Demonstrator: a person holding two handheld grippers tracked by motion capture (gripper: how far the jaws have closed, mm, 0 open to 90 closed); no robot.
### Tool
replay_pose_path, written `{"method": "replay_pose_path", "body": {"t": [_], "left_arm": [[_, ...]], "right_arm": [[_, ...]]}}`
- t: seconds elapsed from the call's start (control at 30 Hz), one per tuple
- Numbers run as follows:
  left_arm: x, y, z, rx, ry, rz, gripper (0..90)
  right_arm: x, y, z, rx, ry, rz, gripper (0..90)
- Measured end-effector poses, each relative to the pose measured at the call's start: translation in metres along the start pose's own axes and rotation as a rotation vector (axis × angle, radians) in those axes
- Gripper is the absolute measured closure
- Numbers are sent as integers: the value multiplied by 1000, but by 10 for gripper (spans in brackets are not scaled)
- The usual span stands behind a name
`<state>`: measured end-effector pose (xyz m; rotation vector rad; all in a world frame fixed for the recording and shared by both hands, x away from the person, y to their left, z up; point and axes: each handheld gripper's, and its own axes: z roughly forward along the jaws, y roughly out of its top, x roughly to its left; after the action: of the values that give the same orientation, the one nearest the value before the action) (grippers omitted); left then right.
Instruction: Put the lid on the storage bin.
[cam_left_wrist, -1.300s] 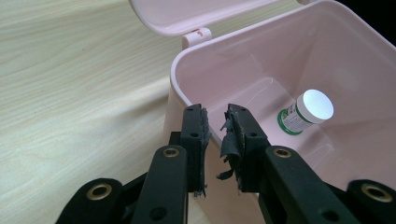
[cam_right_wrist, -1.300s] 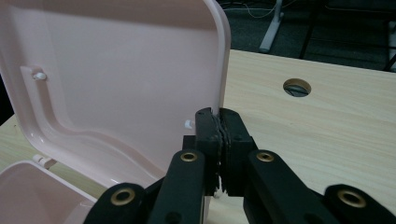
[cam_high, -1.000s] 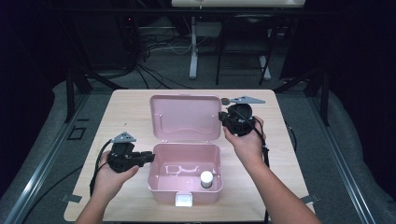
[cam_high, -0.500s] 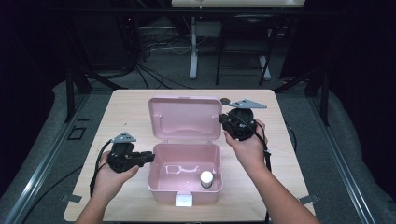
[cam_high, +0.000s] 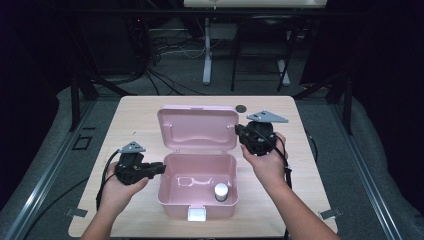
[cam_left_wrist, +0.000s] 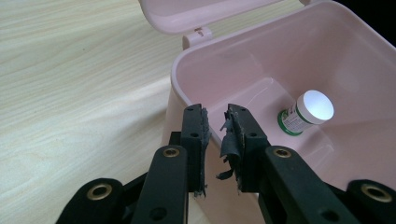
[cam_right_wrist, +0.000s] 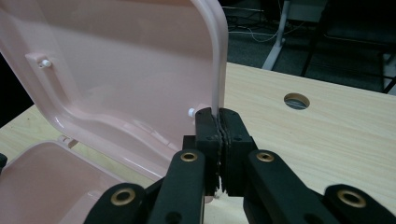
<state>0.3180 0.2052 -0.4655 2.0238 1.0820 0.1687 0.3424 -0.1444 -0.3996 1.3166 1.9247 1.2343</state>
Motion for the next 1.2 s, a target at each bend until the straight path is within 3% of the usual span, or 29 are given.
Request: {"method": "replay_pose_path", "body": {"t": [0.47, 0.77, 1.2], "left_arm": [[0, 1, 2, -14, 19, 9, 774], [1, 5, -4, -78, 35, 22, 737], [-2, 26, -18, -137, 63, 59, 711]], "right_arm": [[2, -5, -3, -29, -5, -22, 879], [3, -6, -4, -35, -11, -27, 879], [3, -6, -4, -34, -6, -26, 878]]}}
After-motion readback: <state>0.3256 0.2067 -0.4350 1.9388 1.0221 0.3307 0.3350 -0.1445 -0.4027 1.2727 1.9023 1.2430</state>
